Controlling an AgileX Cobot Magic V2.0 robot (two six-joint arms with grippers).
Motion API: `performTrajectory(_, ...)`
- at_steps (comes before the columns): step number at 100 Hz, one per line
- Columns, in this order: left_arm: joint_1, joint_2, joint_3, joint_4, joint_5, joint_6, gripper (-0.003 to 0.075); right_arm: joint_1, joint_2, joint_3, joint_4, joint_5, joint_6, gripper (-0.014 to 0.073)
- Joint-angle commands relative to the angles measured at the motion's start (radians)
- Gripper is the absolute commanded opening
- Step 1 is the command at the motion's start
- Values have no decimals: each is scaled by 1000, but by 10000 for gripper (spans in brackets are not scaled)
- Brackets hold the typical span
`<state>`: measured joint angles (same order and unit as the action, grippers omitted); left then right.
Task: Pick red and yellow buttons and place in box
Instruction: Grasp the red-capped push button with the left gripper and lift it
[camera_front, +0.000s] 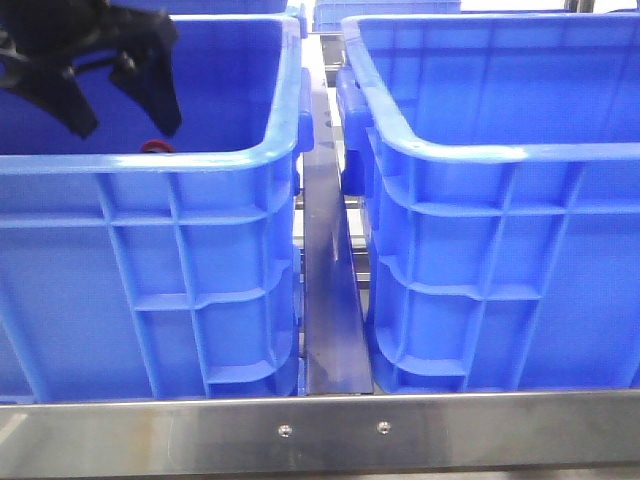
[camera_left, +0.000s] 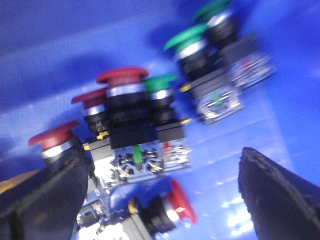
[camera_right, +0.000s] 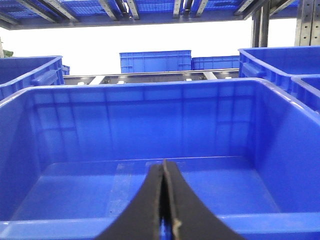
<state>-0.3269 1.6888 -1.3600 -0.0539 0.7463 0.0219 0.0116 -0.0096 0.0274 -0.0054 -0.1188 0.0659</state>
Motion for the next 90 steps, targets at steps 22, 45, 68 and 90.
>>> performTrajectory(22, -7, 21, -36, 47, -79, -46, 575, -6, -26, -12, -8, -77, -3, -105)
performTrajectory(45, -7, 61, -36, 54, -86, -46, 564, -6, -26, -12, -8, -77, -3, -105)
performTrajectory(68, -7, 82, -36, 54, -84, -46, 545, -6, -26, -12, -8, -77, -3, -105)
performTrajectory(90, -7, 86, -36, 54, -76, -48, 405, -6, -26, -12, -8, -77, -3, -105)
